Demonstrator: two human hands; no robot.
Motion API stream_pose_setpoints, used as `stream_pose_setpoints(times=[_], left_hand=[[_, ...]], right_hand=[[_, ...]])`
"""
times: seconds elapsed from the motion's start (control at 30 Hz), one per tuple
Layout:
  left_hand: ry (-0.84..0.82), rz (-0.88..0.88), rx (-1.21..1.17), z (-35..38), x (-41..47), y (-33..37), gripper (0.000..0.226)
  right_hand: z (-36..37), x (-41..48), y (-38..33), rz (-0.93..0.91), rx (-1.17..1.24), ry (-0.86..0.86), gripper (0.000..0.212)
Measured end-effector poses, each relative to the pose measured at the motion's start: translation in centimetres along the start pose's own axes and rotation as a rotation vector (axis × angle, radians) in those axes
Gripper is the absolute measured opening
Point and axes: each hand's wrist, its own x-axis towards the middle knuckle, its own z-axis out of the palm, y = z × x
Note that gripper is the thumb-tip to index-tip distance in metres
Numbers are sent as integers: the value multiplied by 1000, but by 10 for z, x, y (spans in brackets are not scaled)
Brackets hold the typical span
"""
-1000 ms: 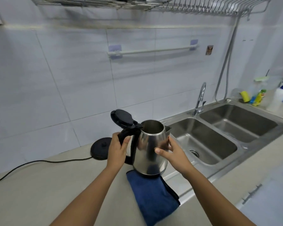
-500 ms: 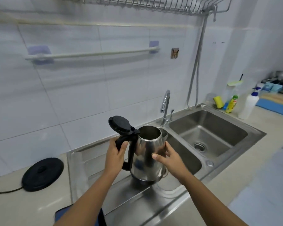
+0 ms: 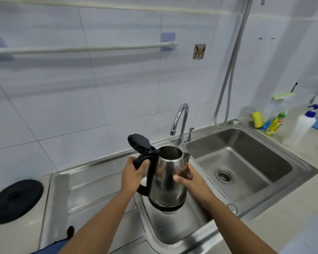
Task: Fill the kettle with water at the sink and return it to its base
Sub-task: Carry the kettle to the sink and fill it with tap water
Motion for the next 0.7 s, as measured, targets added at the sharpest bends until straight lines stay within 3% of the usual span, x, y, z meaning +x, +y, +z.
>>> stream_pose_setpoints(times=[0.3, 0.4, 0.5, 0.7], left_hand=[[16, 6, 80, 33, 54, -4, 31], [6, -25, 50, 37, 68, -7, 39], [-25, -38, 17, 40, 81, -6, 54], [-73, -27, 56, 51, 101, -4, 38]], right_hand=[[-22, 57, 24, 41, 33, 24, 42], [-33, 78, 26, 120, 140, 129, 48], [-50, 110, 12, 96, 90, 299, 47], [-69, 191, -14, 83, -40, 391, 55]])
